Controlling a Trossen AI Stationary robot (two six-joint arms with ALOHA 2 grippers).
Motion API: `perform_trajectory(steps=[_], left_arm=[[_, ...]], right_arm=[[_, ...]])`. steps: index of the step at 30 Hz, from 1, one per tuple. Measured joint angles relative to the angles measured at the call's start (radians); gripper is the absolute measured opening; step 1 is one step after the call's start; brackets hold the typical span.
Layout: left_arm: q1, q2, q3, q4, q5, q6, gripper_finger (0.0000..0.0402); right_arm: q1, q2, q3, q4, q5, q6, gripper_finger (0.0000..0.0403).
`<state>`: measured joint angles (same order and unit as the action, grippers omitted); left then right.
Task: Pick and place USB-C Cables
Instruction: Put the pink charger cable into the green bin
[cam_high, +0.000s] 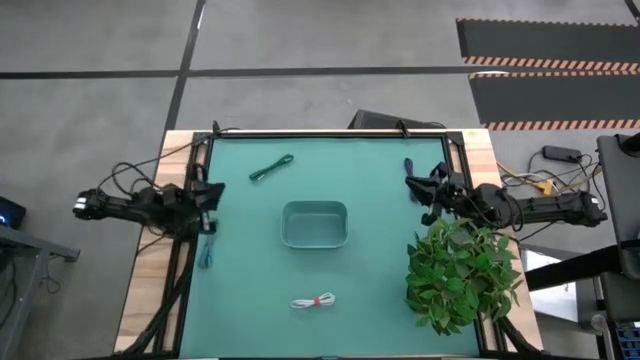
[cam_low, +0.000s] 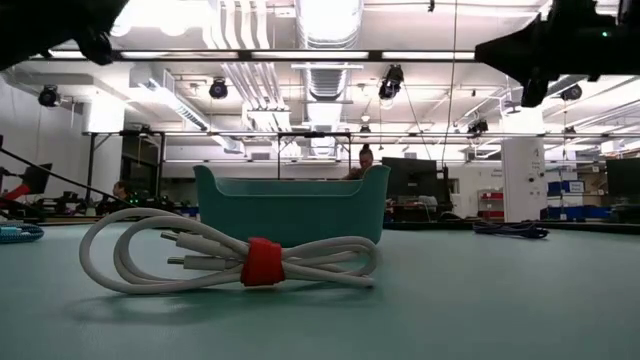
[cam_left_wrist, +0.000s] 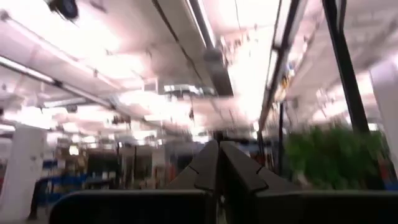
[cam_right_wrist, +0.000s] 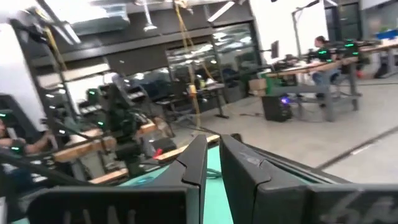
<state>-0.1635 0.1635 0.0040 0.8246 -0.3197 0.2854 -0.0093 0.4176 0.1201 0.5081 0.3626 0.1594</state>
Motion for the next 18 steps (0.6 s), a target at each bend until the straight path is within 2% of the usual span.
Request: perform_trajectory(steps=[8,18], left_arm=[[0.000,0.000,0.000,0.308,-0.003,0.185,0.0001],[0.000,-0.002,0.000,0.346,-0.003,0.194,0.0001]], right_arm=[[0.000,0.152,0.130,-0.022,0.031,0.006,0.0034],[0.000,0.332,0.378,-0.309,0.109,0.018,0.0034]])
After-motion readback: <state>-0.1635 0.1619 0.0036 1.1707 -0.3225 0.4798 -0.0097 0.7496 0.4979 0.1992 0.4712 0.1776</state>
